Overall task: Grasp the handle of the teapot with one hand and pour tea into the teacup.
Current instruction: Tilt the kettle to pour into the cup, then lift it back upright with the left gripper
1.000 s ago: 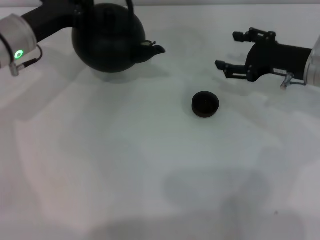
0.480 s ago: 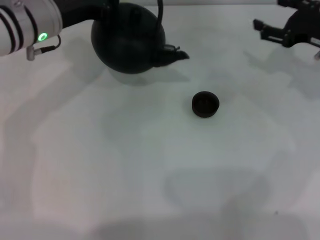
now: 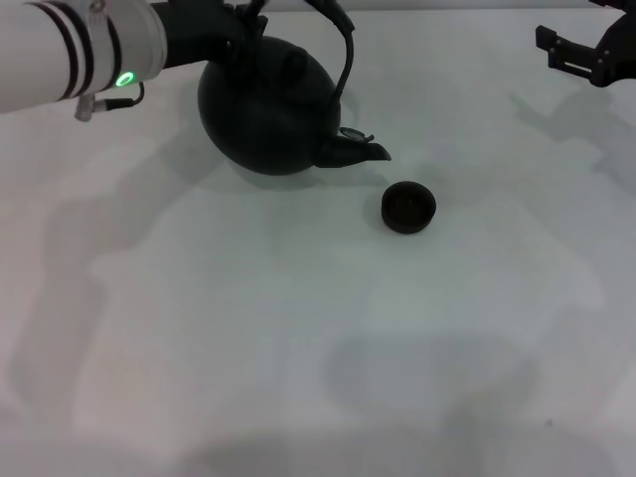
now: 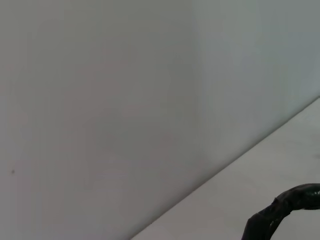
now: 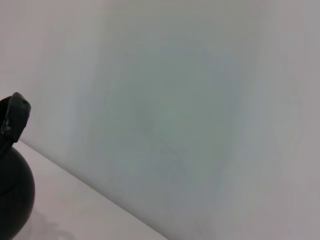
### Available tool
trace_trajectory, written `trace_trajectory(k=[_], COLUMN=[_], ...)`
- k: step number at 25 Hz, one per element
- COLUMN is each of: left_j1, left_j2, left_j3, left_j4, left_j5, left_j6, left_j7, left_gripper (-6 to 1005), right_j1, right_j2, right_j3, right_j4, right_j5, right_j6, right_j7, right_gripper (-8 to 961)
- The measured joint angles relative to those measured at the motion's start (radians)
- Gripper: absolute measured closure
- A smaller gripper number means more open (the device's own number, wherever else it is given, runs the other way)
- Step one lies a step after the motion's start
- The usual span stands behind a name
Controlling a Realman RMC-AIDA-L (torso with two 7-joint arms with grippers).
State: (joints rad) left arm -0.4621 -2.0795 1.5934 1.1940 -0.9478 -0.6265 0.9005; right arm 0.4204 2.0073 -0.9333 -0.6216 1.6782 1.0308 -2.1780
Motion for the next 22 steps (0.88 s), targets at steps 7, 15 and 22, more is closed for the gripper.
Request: trace_trajectory(k=[7, 15, 22], left_j1=[-0.007, -0.018, -0.036], left_j2=[0.0, 0.001, 0.0], left_j3=[0.041, 0.063, 0.064], left_j4=[0.061, 0.12, 0.142], left_j5=[0.155, 0.289, 0.352], left_j6=[-0.033, -0.103, -0.155], left_j7=[-0.14, -0.245, -0.293], left_gripper=[872, 872, 873], right_j1=[-0.001, 0.006, 0.008], right_j2=[0.001, 0.002, 0.003], right_j3=[0.001, 0.001, 0.001], right_j4=[0.0, 0.0, 0.0], right_j5=[0.0, 0.0, 0.0], right_j6=[-0.002, -0.007, -0.009], right_j7=[0.0, 0.0, 0.0], right_gripper=[93, 93, 93])
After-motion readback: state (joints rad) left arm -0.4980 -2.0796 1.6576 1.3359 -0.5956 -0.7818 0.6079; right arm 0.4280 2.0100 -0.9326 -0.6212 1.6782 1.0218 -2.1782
